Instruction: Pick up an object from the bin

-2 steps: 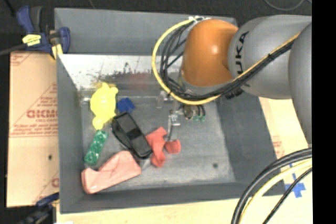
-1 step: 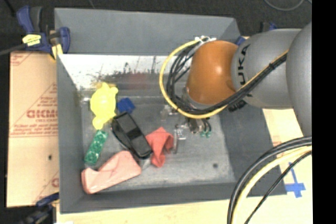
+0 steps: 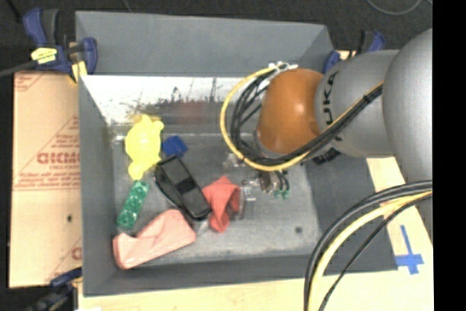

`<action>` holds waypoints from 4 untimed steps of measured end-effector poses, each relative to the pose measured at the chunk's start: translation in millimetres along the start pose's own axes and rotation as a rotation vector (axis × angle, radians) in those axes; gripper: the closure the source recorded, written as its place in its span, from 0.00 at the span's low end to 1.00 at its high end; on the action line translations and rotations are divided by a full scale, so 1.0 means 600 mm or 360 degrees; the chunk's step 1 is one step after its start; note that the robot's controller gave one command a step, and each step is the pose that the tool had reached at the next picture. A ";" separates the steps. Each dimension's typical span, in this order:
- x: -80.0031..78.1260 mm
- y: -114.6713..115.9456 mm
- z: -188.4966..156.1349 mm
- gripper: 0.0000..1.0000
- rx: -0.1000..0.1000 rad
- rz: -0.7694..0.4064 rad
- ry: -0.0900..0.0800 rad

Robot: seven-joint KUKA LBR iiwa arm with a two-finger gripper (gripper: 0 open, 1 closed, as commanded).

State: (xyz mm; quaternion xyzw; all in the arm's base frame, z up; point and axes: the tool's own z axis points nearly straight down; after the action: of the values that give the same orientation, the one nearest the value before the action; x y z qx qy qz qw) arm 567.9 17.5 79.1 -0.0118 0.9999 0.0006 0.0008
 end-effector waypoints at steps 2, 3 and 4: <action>0.030 0.002 0.014 1.00 0.0000 0.0092 -0.0004; 0.030 0.002 0.014 1.00 0.0000 0.0092 -0.0005; 0.037 0.013 0.014 1.00 0.0001 -0.0385 -0.0005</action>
Offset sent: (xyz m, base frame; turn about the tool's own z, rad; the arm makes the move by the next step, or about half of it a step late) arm -0.0192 0.0018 -0.0091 0.0577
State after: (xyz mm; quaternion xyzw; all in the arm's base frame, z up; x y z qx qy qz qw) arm 545.4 24.7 70.6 -0.1324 0.9912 0.0003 0.0024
